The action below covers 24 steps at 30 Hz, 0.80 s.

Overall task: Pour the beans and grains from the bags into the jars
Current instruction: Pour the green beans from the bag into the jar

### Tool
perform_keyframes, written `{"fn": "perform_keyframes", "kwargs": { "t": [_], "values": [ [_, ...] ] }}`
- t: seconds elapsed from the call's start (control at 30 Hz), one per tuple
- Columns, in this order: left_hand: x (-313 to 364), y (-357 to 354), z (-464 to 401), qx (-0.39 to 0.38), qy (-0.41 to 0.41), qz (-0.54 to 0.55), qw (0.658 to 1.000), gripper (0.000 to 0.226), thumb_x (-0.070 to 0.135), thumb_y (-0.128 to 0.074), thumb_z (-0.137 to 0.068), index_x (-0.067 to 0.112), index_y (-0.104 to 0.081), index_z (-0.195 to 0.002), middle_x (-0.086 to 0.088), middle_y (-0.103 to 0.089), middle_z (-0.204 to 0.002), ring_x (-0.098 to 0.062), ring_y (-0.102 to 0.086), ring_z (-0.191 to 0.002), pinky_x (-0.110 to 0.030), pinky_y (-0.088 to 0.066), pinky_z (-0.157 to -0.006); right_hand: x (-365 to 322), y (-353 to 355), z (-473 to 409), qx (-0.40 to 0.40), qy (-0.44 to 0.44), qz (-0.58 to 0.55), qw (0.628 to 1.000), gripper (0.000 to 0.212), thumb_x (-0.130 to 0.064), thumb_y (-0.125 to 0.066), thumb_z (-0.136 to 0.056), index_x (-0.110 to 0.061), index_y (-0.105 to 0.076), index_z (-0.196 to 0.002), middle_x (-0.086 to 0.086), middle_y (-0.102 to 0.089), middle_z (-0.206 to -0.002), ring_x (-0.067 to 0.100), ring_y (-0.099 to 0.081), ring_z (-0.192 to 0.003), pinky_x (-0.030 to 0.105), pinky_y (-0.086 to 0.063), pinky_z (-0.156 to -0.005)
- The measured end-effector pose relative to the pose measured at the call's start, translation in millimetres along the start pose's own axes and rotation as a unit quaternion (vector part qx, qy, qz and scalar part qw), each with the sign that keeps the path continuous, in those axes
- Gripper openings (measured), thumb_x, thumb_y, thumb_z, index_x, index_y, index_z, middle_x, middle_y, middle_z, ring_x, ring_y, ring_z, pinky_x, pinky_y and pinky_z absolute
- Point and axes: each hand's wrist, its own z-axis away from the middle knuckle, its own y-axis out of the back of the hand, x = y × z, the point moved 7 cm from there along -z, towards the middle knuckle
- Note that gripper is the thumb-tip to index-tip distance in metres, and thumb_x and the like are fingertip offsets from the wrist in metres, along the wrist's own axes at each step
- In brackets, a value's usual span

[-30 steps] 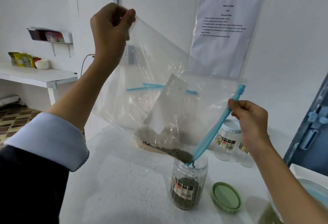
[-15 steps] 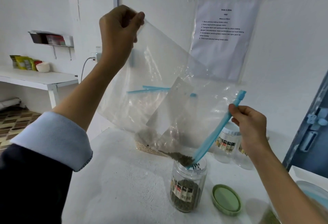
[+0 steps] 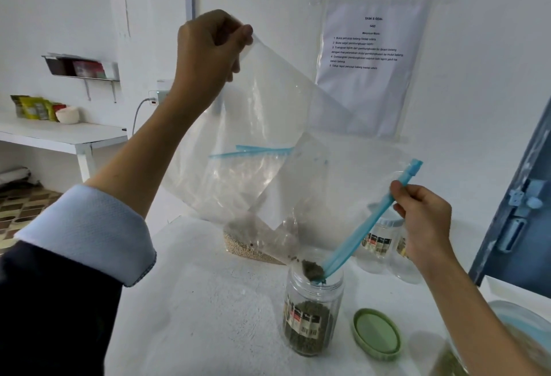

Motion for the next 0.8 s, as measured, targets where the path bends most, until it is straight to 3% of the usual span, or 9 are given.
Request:
{"fn": "perform_keyframes", "kwargs": {
  "t": [0.33, 0.5, 0.8],
  "values": [
    [6, -4, -4, -0.005, -0.007, -0.018, 1.000, 0.020, 0.022, -0.058, -0.094, 0.003, -0.065, -0.093, 0.009, -0.058, -0.065, -0.001, -0.053, -0.046, -0.012, -0.047, -0.053, 3, -1, 3, -0.011, 0.000, 0.010, 1.000, 0.016, -0.023, -0.065, -0.089, -0.017, -0.062, -0.075, -0.002, -0.058, -0.072, 0.010, -0.052, -0.071, 0.023, -0.045, -0.070],
    [8, -6, -5, -0.007, -0.010, -0.021, 1.000, 0.023, 0.021, -0.057, -0.095, 0.000, -0.065, -0.094, 0.009, -0.057, -0.063, 0.000, -0.053, -0.044, -0.010, -0.044, -0.053, 3, 1, 2, -0.024, 0.001, 0.021, 0.999, 0.016, -0.024, -0.065, -0.089, -0.015, -0.063, -0.077, 0.000, -0.057, -0.072, 0.012, -0.051, -0.071, 0.025, -0.045, -0.072],
    [17, -13, -8, -0.010, -0.017, -0.019, 1.000, 0.020, 0.020, -0.057, -0.094, 0.001, -0.065, -0.092, 0.010, -0.056, -0.063, 0.001, -0.052, -0.044, -0.009, -0.043, -0.053, 4, 12, 0, 0.017, 0.025, -0.009, 0.999, 0.020, -0.021, -0.064, -0.090, -0.012, -0.060, -0.073, 0.000, -0.048, -0.065, 0.012, -0.043, -0.065, 0.025, -0.042, -0.067]
  ]
}}
